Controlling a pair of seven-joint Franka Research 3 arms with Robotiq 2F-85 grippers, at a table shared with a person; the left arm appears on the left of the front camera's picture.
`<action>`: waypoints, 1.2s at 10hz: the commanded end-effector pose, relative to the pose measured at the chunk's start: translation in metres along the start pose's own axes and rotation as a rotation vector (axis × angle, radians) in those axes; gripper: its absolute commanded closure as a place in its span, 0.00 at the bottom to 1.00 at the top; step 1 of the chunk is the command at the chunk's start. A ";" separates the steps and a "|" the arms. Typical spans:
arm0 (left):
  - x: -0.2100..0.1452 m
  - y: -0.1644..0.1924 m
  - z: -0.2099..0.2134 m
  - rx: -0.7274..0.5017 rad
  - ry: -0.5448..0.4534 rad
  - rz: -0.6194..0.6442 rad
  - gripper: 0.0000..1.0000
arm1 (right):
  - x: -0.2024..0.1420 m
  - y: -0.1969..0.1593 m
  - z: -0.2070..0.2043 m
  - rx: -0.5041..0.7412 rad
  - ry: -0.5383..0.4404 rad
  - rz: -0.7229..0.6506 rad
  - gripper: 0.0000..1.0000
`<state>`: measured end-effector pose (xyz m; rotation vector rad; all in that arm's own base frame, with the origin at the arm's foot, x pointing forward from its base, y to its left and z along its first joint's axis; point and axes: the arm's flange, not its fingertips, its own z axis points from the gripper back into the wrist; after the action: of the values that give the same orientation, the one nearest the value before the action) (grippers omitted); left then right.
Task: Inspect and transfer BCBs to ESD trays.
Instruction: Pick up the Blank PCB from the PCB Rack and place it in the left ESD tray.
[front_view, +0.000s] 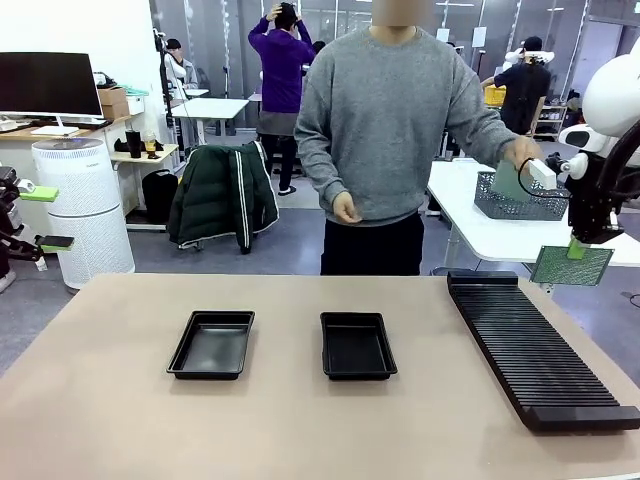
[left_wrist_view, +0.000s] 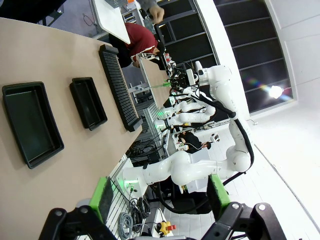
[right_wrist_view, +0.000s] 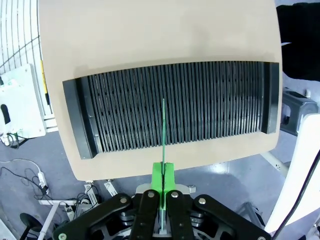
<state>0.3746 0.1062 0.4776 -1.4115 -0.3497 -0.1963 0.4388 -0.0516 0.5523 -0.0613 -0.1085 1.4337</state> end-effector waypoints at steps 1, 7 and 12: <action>0.000 -0.001 0.000 -0.002 -0.001 -0.002 0.00 | 0.019 0.017 -0.001 -0.009 -0.031 -0.054 0.98; 0.000 -0.001 0.000 -0.002 -0.001 -0.002 0.00 | 0.058 0.174 0.031 0.150 -0.025 -0.155 0.98; 0.000 -0.001 0.000 -0.002 -0.001 -0.002 0.00 | 0.065 0.236 0.039 0.164 -0.031 -0.157 0.98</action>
<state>0.3748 0.1059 0.4774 -1.4112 -0.3488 -0.1965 0.2134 0.0413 0.5764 0.0867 -0.0161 1.3006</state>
